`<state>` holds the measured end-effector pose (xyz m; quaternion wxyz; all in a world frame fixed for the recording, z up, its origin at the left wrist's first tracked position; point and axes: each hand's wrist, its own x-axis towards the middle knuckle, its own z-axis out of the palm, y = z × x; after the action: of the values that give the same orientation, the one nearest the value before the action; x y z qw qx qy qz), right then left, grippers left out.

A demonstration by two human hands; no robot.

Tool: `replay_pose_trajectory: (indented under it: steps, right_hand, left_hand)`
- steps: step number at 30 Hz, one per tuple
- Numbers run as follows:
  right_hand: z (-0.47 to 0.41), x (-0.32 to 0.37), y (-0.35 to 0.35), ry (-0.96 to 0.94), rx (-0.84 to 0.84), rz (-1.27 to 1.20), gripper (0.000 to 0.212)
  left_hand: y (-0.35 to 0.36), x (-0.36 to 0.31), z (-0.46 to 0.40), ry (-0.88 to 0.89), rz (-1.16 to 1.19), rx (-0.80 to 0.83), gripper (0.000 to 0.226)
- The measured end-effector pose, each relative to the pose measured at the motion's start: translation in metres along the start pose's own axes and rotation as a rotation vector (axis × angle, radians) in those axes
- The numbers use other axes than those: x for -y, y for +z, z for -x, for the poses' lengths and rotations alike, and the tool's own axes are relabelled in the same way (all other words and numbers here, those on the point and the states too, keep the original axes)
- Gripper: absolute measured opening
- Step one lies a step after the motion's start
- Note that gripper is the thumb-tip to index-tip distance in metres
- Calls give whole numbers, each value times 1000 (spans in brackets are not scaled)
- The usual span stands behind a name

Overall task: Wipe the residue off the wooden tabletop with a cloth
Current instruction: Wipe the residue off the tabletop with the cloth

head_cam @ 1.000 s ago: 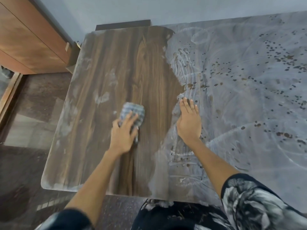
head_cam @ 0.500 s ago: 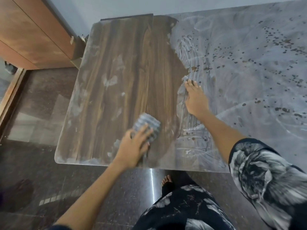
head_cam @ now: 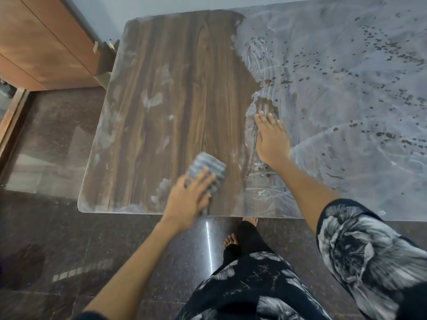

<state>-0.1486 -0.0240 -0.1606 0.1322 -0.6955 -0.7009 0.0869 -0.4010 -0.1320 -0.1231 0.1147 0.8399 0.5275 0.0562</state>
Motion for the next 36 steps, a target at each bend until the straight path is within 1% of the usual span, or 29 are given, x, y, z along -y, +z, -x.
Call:
replay_pose_trajectory:
  steps: [1, 3, 4, 5, 6, 7, 9, 10, 11, 12, 13, 15, 16, 19, 20, 21, 22, 23, 24, 26, 27, 28, 29, 30, 31, 33, 34, 35, 36]
  right_hand:
    - [3, 1, 0, 4, -4, 6, 47]
    - [6, 2, -1, 9, -3, 12, 47]
    - [7, 3, 0, 11, -2, 11, 47]
    - [8, 3, 0, 12, -1, 8, 47]
    - [8, 2, 0, 12, 0, 6, 47]
    - [8, 2, 0, 13, -1, 0, 47]
    - [8, 2, 0, 17, -1, -12, 47]
    - [8, 2, 0, 16, 0, -13, 47]
    - [8, 2, 0, 15, 2, -12, 47]
    - [8, 2, 0, 15, 5, -10, 47]
    - [8, 2, 0, 16, 5, -8, 47]
    - [8, 3, 0, 14, 8, -3, 47]
    - [8, 2, 0, 13, 8, -2, 47]
    - [9, 2, 0, 21, 11, -1, 47]
    - [9, 2, 0, 19, 9, 2, 47]
    - [9, 3, 0, 18, 3, 3, 47]
    - [9, 3, 0, 20, 0, 0, 47]
    - [8, 3, 0, 23, -2, -3, 47]
    - [8, 3, 0, 27, -3, -6, 47]
    - [8, 3, 0, 32, -6, -4, 47]
    - [9, 3, 0, 33, -10, -3, 47]
    - [9, 3, 1, 33, -13, -4, 47]
    - [8, 4, 1, 32, -14, -4, 47]
    - [8, 4, 1, 31, -14, -4, 47]
    - [8, 4, 2, 31, -11, -3, 47]
    - [8, 4, 2, 37, -6, 0, 47]
    - [8, 4, 2, 39, -7, 1, 47]
    - [8, 4, 2, 39, -10, 1, 47]
    - [8, 4, 2, 40, -13, -2, 47]
  left_hand:
    - [-3, 15, -11, -145, 22, -15, 43]
    - [-3, 33, -35, -429, 110, 15, 46]
    - [-1, 30, -44, -512, 117, 17, 48]
    - [1, 19, -49, -533, 109, 21, 49]
    - [1, 1, -49, -497, 95, 42, 50]
    - [3, -18, -42, -383, 83, 44, 49]
    - [9, -48, -16, -24, 65, 10, 45]
    - [10, -52, 0, 121, 55, 54, 47]
    - [10, -45, 13, 192, 78, 132, 49]
    - [10, -30, 21, 208, 78, 171, 50]
    - [11, -10, 27, 187, 84, 176, 50]
    - [11, 36, 30, 62, 98, 88, 49]
    - [9, 59, 26, -55, 98, 48, 49]
    - [-2, 115, 12, -545, 117, -79, 46]
    - [-5, 119, 8, -674, 112, -118, 46]
    - [-5, 113, 4, -749, 110, -132, 47]
    - [-5, 96, 1, -767, 124, -121, 48]
    - [-1, 75, 2, -722, 148, -99, 49]
    - [5, 53, 4, -609, 153, -81, 49]
    - [13, 17, 17, -289, 145, -10, 49]
    - [15, 17, 23, -159, 126, 35, 51]
    - [12, 25, 23, -74, 109, 52, 52]
    - [10, 39, 22, -66, 94, 38, 52]
    - [7, 53, 20, -129, 81, 13, 50]
    - [5, 67, 17, -255, 78, -27, 48]
    - [0, 87, 6, -575, 95, -118, 45]
    - [-3, 86, -3, -709, 84, -145, 45]
    - [-4, 78, -13, -793, 64, -150, 46]
    - [-5, 63, -23, -801, 56, -134, 48]
